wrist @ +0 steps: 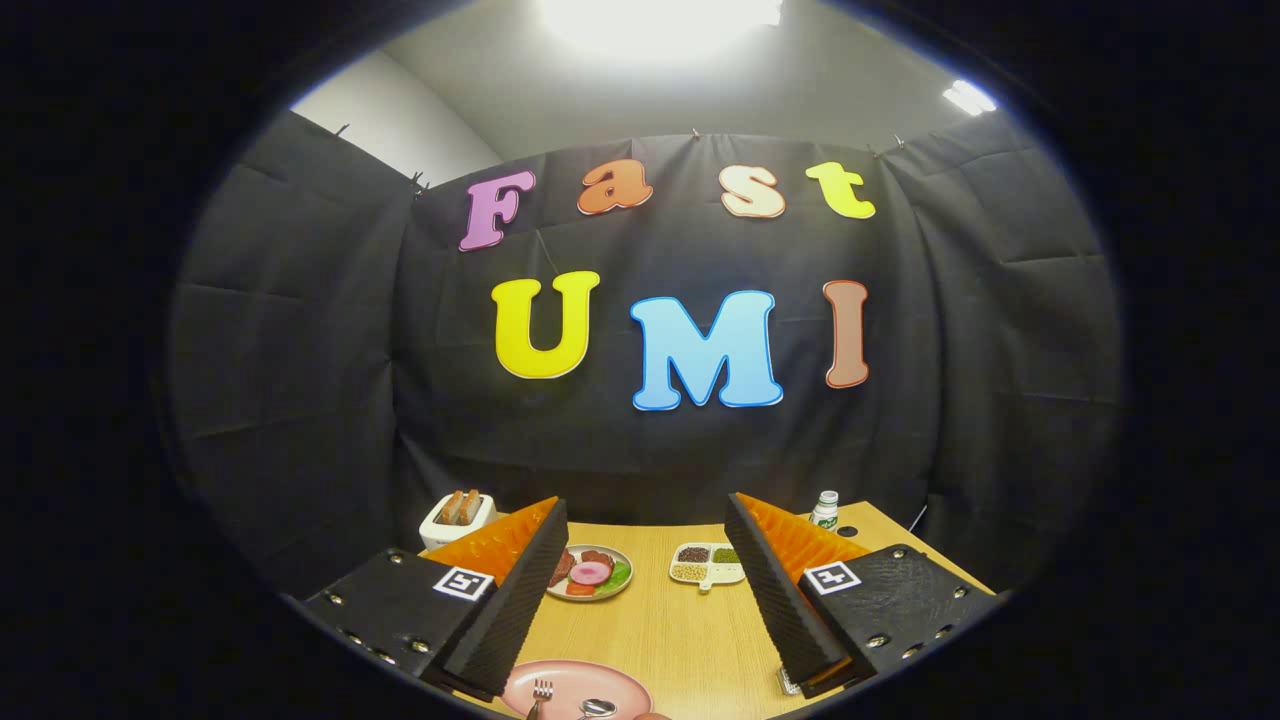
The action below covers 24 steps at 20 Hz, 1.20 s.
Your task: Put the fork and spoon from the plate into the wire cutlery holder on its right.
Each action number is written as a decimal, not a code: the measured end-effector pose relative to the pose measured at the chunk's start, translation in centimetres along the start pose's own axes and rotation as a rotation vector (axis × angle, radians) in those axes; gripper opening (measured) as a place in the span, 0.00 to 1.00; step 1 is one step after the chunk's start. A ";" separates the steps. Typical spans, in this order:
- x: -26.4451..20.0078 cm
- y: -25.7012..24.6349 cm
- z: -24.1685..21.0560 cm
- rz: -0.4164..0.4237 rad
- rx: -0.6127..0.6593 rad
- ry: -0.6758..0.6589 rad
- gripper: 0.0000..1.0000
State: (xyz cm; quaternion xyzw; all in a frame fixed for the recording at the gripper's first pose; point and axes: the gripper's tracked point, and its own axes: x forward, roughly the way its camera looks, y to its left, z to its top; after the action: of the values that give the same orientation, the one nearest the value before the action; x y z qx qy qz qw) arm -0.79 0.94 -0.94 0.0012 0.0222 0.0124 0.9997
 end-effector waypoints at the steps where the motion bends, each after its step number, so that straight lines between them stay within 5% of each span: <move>1: -0.1 0.1 -0.1 0.003 -0.002 0.003 0.97; 9: -0.1 1.4 -5.3 0.055 -0.003 0.170 0.94; 11: 0.2 2.3 -9.1 0.091 0.010 0.300 0.91; 13: 0.0 3.3 -13.2 0.126 0.033 0.436 0.77; 24: -5.4 7.2 -31.7 0.209 0.150 1.079 0.80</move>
State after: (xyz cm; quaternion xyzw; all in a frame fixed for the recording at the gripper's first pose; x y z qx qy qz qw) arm -7.77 8.07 -32.39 0.0680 0.5316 0.1086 0.8373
